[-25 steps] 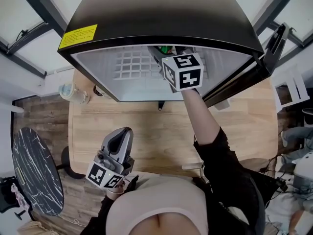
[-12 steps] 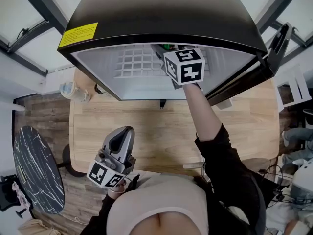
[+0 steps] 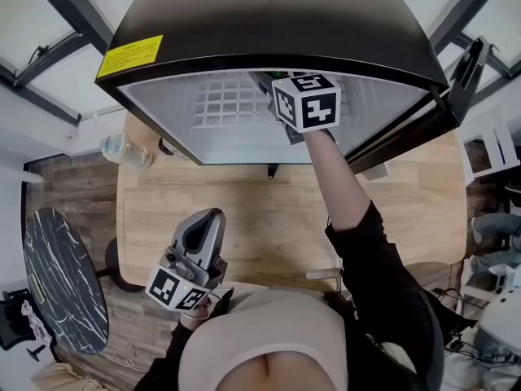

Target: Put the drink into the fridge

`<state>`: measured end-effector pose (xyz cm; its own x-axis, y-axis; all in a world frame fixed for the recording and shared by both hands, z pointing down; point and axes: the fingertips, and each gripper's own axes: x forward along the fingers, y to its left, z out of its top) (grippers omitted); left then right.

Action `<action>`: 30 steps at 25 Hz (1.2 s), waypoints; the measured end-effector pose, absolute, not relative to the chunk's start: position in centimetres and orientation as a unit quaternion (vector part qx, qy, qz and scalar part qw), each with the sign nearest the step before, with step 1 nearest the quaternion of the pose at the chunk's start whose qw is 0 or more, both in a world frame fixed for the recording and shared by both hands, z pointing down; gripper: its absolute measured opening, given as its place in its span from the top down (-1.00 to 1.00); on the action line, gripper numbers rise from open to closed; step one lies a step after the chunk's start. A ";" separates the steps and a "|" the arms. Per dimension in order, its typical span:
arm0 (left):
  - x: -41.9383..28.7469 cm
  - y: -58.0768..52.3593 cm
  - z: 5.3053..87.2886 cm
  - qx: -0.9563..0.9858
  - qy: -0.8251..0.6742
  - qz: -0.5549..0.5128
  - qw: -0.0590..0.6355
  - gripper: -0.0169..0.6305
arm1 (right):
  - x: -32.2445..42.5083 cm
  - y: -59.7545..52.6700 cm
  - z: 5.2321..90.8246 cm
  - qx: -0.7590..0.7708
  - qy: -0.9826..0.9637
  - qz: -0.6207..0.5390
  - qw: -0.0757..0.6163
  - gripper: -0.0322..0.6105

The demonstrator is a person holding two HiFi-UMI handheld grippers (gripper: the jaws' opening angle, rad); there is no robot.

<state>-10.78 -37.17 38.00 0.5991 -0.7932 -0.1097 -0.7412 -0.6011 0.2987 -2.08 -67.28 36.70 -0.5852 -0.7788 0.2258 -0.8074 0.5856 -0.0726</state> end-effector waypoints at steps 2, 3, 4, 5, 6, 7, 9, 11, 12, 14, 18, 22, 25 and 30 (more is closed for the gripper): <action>-10.8 -37.2 38.0 0.887 -0.433 -0.116 0.112 0.91 | -2.1 -67.3 36.7 0.448 -0.886 0.084 0.086 -0.17; -10.8 -37.2 38.0 0.887 -0.432 -0.116 0.113 0.91 | -2.1 -67.3 36.7 0.448 -0.886 0.085 0.085 -0.17; -10.7 -37.2 38.1 0.887 -0.432 -0.116 0.113 0.91 | -2.0 -67.2 36.8 0.449 -0.885 0.087 0.085 -0.17; -10.7 -37.2 38.1 0.887 -0.431 -0.117 0.113 0.91 | -1.9 -67.2 36.8 0.449 -0.885 0.088 0.085 -0.17; -10.7 -37.2 38.1 0.887 -0.431 -0.117 0.114 0.91 | -1.9 -67.1 36.8 0.448 -0.885 0.088 0.086 -0.17; -10.6 -37.2 38.1 0.888 -0.430 -0.118 0.114 0.91 | -1.8 -67.1 36.8 0.447 -0.886 0.089 0.088 -0.17; -10.6 -37.2 38.2 0.888 -0.429 -0.120 0.116 0.91 | -1.8 -66.9 36.9 0.445 -0.887 0.088 0.092 -0.17; -10.5 -37.2 38.1 0.888 -0.427 -0.120 0.117 0.91 | -1.7 -66.6 36.9 0.443 -0.887 0.088 0.094 -0.17; -10.4 -37.3 38.1 0.889 -0.426 -0.120 0.117 0.91 | -1.7 -66.6 37.0 0.443 -0.887 0.088 0.094 -0.17; -10.2 -37.3 38.1 0.891 -0.422 -0.120 0.117 0.91 | -1.7 -66.4 37.0 0.442 -0.888 0.086 0.097 -0.17; -9.8 -37.3 38.0 0.894 -0.416 -0.121 0.118 0.91 | -1.8 -66.1 37.1 0.441 -0.888 0.076 0.107 -0.17; -9.3 -37.2 37.9 0.897 -0.408 -0.120 0.120 0.91 | -1.8 -65.9 37.2 0.442 -0.887 0.070 0.112 -0.17; -9.0 -37.2 37.9 0.899 -0.403 -0.119 0.121 0.91 | -1.8 -66.0 37.1 0.446 -0.885 0.070 0.109 -0.17; -8.9 -37.2 37.8 0.900 -0.401 -0.120 0.119 0.91 | -1.3 -65.4 36.4 0.457 -0.883 0.071 0.076 -0.17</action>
